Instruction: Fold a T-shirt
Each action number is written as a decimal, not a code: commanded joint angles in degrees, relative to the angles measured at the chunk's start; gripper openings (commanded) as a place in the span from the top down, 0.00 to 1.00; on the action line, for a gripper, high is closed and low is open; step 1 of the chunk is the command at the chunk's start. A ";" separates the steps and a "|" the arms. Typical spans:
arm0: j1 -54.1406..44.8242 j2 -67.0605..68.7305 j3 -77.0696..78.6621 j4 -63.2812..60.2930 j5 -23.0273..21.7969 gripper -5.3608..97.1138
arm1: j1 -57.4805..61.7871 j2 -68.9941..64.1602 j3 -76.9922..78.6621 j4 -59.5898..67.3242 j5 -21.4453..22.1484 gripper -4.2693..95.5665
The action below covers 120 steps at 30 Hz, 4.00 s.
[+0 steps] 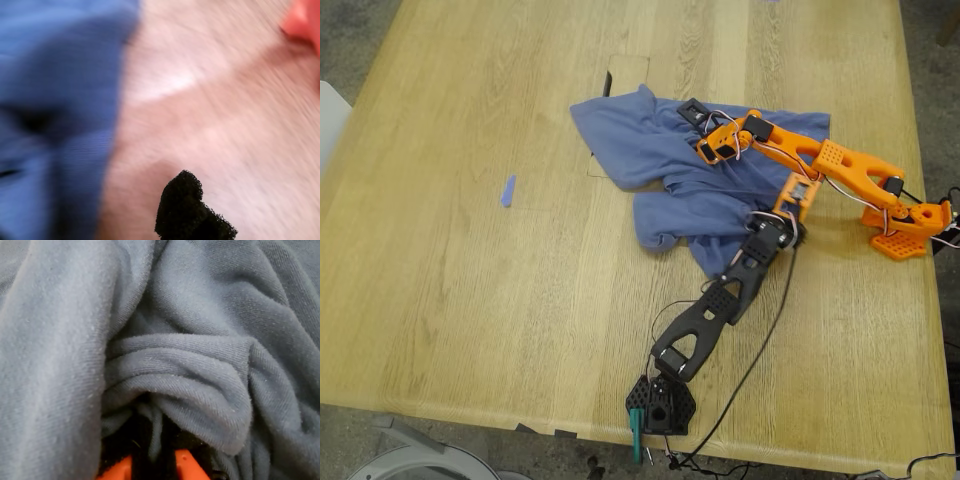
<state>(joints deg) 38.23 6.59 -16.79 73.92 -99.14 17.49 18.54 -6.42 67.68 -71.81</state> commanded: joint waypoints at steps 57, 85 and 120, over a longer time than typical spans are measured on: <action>-10.90 -9.49 -1.85 -1.14 22.24 0.85 | -0.26 10.72 -1.05 2.90 -0.09 0.96; -21.01 10.37 -2.02 16.44 24.08 0.95 | -1.23 21.18 -1.14 7.03 -1.32 0.96; -31.20 58.54 -2.29 22.06 24.17 0.95 | -8.53 47.72 -1.14 7.65 -4.39 0.96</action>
<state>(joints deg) 8.00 50.71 -16.96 97.47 -75.06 9.40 59.77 -6.33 77.61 -75.59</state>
